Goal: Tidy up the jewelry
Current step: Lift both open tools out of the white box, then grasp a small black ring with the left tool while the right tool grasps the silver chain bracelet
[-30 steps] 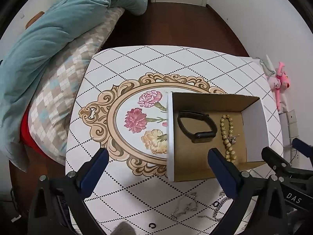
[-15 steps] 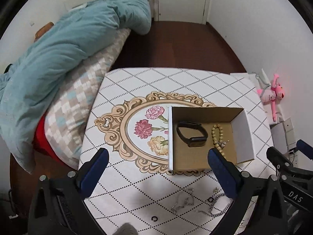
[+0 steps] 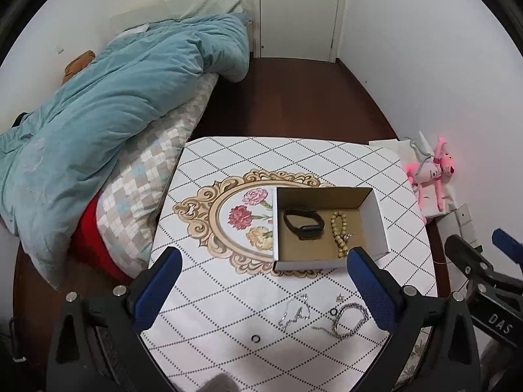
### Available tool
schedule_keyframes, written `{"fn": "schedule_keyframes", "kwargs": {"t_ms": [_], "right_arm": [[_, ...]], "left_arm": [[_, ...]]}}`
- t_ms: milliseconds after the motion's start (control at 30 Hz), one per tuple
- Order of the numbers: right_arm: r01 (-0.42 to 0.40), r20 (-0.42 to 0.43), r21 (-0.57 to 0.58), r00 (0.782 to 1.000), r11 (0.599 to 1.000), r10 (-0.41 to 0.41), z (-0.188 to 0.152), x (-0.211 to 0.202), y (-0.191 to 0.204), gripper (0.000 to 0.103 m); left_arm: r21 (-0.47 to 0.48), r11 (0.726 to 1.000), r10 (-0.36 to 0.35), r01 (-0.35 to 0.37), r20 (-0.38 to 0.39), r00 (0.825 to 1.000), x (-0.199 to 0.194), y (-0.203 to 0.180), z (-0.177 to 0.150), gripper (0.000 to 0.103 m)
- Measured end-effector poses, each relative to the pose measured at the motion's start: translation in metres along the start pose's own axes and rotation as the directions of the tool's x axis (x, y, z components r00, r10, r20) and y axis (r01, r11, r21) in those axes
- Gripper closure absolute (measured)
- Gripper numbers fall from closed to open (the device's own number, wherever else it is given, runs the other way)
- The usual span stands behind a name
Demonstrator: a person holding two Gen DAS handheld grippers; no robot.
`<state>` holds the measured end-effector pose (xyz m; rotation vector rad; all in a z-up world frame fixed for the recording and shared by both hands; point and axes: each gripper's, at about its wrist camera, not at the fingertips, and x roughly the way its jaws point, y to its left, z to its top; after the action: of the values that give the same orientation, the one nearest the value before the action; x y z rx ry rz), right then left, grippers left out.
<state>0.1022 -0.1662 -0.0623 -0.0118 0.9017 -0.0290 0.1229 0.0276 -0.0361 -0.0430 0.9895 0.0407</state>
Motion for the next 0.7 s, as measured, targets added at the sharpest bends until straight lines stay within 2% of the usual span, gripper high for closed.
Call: {"fn": "schedule_keyframes", "kwargs": {"t_ms": [133, 233, 367, 500, 633, 700], "right_arm": [[-0.023, -0.059, 0.032, 0.998, 0.999, 0.025, -0.016, 0.005, -0.003, 0.001], [-0.031, -0.145, 0.061, 0.989, 0.998, 0.040, -0.039, 0.028, -0.005, 0.001], [-0.052, -0.275, 0.127, 0.957, 0.990, 0.086, -0.080, 0.075, -0.011, 0.001], [-0.062, -0.368, 0.177, 0.921, 0.982, 0.125, -0.115, 0.118, -0.013, 0.017], [-0.057, -0.400, 0.190, 0.907, 0.980, 0.130, -0.134, 0.143, -0.011, 0.025], [-0.057, -0.409, 0.182, 0.903, 0.982, 0.128, -0.139, 0.151, -0.007, 0.036]], "left_arm": [[0.005, 0.999, 0.037, -0.037, -0.008, 0.999, 0.004, 0.006, -0.010, 0.000], [0.000, 0.998, 0.068, -0.068, -0.033, 0.997, 0.015, 0.015, -0.026, 0.000], [0.003, 0.993, 0.119, -0.120, -0.121, 0.986, 0.046, 0.032, -0.057, 0.000], [0.008, 0.987, 0.158, -0.161, -0.223, 0.962, 0.077, 0.048, -0.089, 0.000], [0.006, 0.988, 0.148, -0.153, -0.291, 0.945, 0.098, 0.055, -0.115, 0.000], [0.004, 0.991, 0.128, -0.134, -0.319, 0.939, 0.107, 0.054, -0.125, 0.002]]}}
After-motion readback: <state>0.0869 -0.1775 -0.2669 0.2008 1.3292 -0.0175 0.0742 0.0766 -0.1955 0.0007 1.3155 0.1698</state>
